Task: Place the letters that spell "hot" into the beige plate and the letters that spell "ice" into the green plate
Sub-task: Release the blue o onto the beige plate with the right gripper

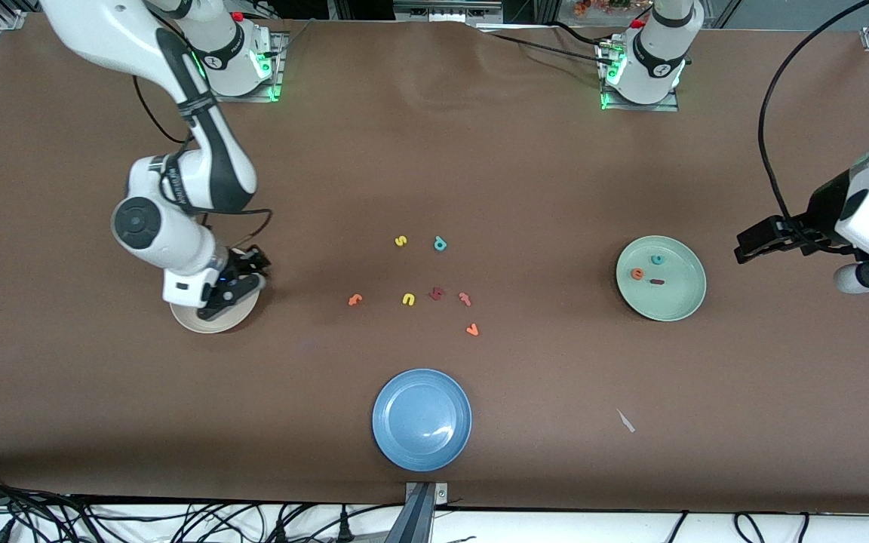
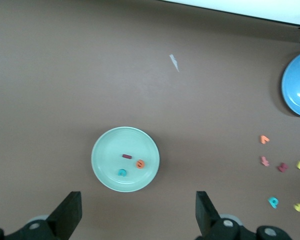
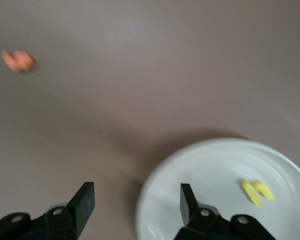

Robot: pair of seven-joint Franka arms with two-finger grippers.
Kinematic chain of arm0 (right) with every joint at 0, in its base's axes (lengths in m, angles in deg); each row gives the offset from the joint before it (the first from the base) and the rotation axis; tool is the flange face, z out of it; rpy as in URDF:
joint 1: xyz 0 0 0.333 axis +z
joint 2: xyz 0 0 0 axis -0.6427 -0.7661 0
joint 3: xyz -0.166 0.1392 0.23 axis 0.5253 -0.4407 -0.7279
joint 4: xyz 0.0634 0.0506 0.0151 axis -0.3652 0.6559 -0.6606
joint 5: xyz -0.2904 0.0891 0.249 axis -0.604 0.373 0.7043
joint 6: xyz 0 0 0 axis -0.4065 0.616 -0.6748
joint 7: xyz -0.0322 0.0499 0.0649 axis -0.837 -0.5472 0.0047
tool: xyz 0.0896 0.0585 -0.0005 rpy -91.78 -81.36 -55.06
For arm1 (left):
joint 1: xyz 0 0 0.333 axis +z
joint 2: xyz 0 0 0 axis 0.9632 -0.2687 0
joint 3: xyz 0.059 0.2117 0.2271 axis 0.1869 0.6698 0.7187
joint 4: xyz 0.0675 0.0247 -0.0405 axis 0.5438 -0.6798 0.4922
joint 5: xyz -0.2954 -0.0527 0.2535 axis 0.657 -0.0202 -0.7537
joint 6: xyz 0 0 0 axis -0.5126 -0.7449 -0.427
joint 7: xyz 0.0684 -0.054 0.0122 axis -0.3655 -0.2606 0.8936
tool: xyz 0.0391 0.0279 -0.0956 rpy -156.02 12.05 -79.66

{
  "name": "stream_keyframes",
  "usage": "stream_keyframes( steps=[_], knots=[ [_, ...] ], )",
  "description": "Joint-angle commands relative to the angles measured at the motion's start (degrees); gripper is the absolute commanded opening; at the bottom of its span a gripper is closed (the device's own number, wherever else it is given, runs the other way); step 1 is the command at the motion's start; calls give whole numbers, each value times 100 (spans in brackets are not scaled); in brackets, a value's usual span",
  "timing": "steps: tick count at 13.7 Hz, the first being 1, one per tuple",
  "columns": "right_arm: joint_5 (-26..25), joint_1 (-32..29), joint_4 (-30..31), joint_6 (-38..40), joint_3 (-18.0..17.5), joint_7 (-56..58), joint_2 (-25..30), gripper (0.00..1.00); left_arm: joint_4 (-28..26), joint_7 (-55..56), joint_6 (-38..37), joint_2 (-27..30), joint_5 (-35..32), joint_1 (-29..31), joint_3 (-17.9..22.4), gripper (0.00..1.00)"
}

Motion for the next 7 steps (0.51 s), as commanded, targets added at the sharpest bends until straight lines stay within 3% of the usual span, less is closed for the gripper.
stream_keyframes(
  steps=[1,3,4,7],
  knots=[
    [150,480,-872,90,-33,-602,-571,78,-37,-170,-107,240,137,-494,661,100],
    [333,621,-1425,73,-261,-681,-1011,78,-46,-179,-107,240,216,-337,600,100],
    [378,709,-1541,29,-323,-769,-1169,78,-46,-188,-107,240,269,-118,382,100],
    [317,885,-1543,-452,-455,-1095,-1399,78,-81,-179,-116,240,217,-194,309,100]
  ],
)
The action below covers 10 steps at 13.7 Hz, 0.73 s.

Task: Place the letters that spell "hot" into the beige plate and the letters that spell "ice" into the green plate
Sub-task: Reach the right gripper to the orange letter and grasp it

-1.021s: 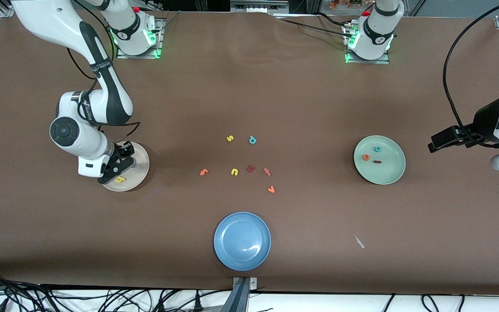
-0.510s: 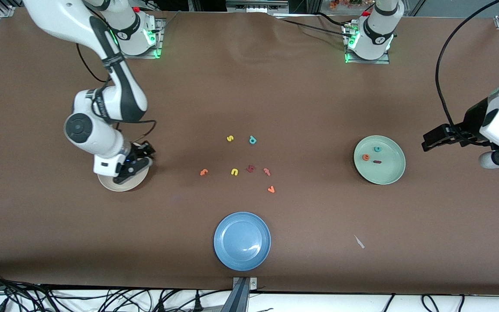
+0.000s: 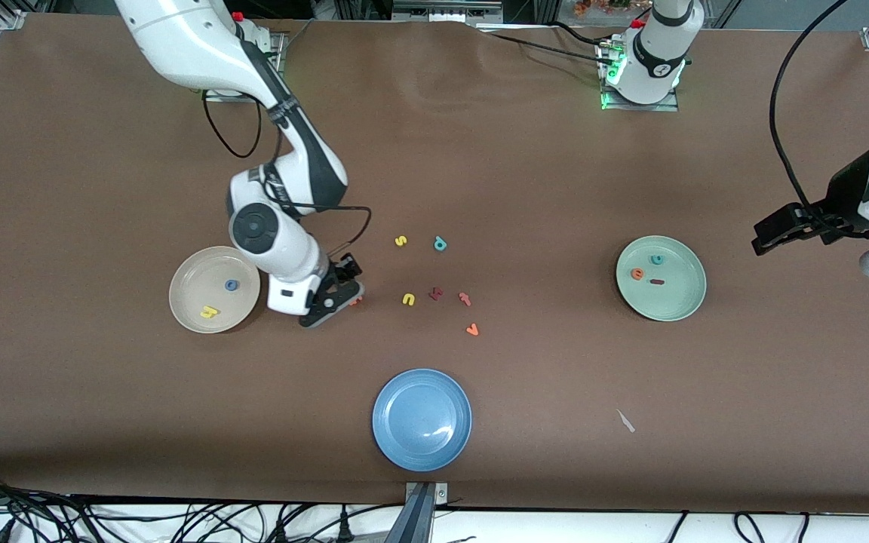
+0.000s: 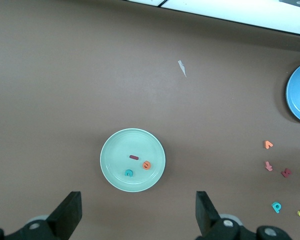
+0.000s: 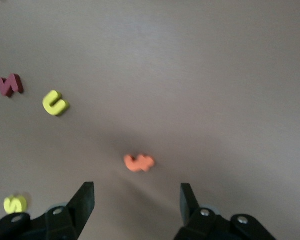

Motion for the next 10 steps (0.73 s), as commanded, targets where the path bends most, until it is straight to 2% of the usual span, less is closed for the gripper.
stream_keyframes(
  steps=[1,5,10],
  knots=[
    [69,66,-162,-376,-44,-104,-292,77,-63,-123,-61,81,77,-44,-36,100],
    [-71,163,-101,-658,-62,-95,-425,77,-10,-27,-35,46,138,0,-53,100],
    [-475,163,93,-948,-62,-34,-460,76,-1,-35,-35,46,138,26,-53,100]
  ],
)
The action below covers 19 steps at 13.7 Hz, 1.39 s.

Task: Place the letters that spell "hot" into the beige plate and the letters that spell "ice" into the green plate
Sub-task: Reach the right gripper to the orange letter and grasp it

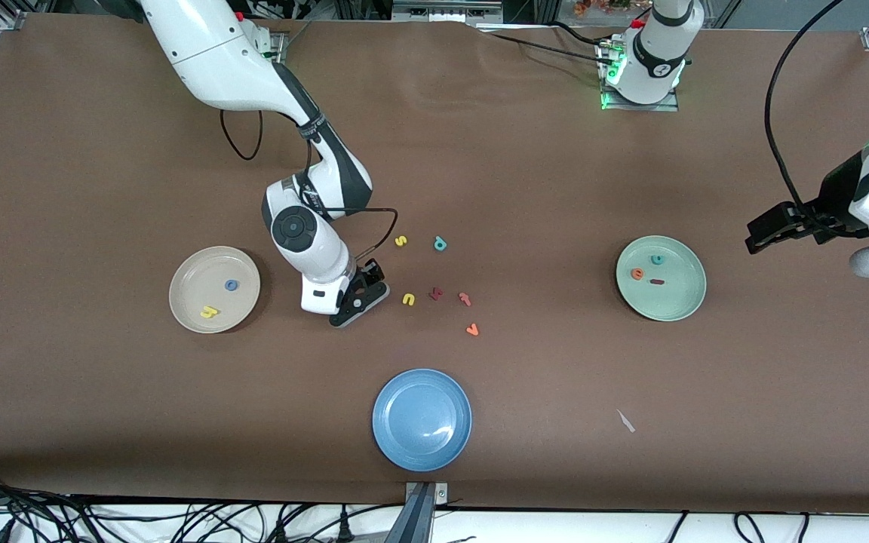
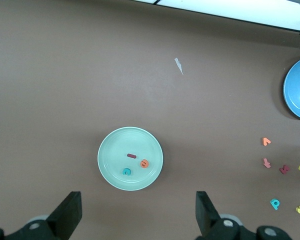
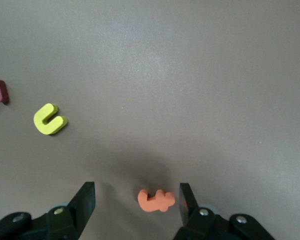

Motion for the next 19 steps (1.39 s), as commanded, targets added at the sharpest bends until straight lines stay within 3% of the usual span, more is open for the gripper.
stream_keyframes(
  steps=[1,5,9,11,14,16,19],
  knots=[
    [-184,-11,63,-155,-19,40,-19,76,10,-41,-29,46,136,46,-12,100],
    [-184,-11,80,-234,-19,40,-54,76,10,-41,-29,37,136,46,-12,100],
    [-193,-11,493,-840,-19,153,-54,73,10,-41,-29,37,136,46,-12,100],
    [-193,-11,511,-849,-19,189,-54,66,10,-41,-29,37,145,46,-12,100],
    [-193,-20,528,-841,-19,215,-54,48,18,-41,-29,37,145,46,-21,100],
    [-184,-20,528,-841,-10,391,-54,29,18,-41,-29,37,145,38,-30,100],
    [-184,-29,563,-841,-1,400,-46,16,18,-41,-29,37,145,38,-30,100]
  ],
)
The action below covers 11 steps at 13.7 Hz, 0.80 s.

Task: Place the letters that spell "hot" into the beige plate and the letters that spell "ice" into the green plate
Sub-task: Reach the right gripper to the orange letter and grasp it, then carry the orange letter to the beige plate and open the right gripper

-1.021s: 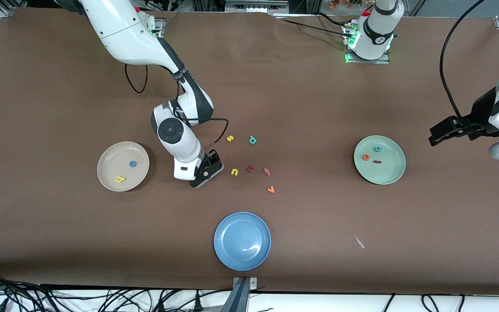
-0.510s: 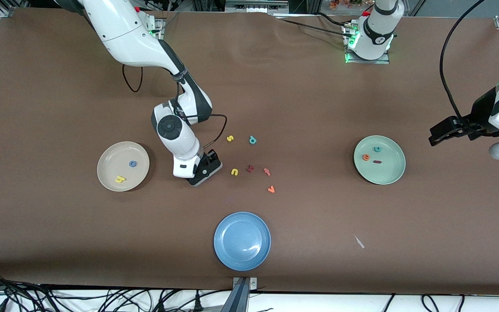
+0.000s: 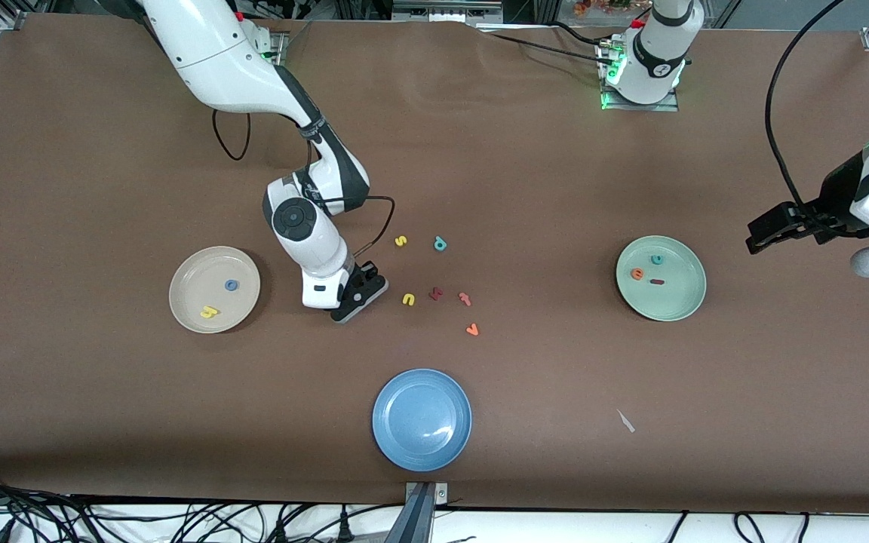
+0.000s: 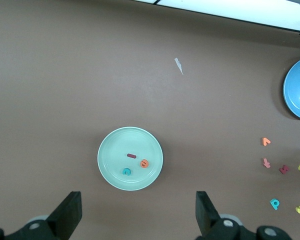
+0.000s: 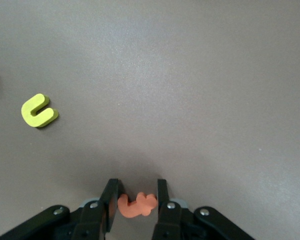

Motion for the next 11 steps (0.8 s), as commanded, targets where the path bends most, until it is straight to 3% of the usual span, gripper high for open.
stream_keyframes(
  steps=[1,4,8,11],
  knots=[
    [-69,-34,155,-86,14,131,-61,16,18,-41,-29,37,140,31,-22,100],
    [-69,-209,164,175,32,368,201,16,18,-41,-29,37,140,31,-31,100],
    [-69,-963,164,1721,32,1368,983,16,18,-41,-29,37,140,31,-31,100],
    [-52,-1457,644,2103,49,2230,1545,16,18,-41,-29,37,140,31,-31,100]
  ],
)
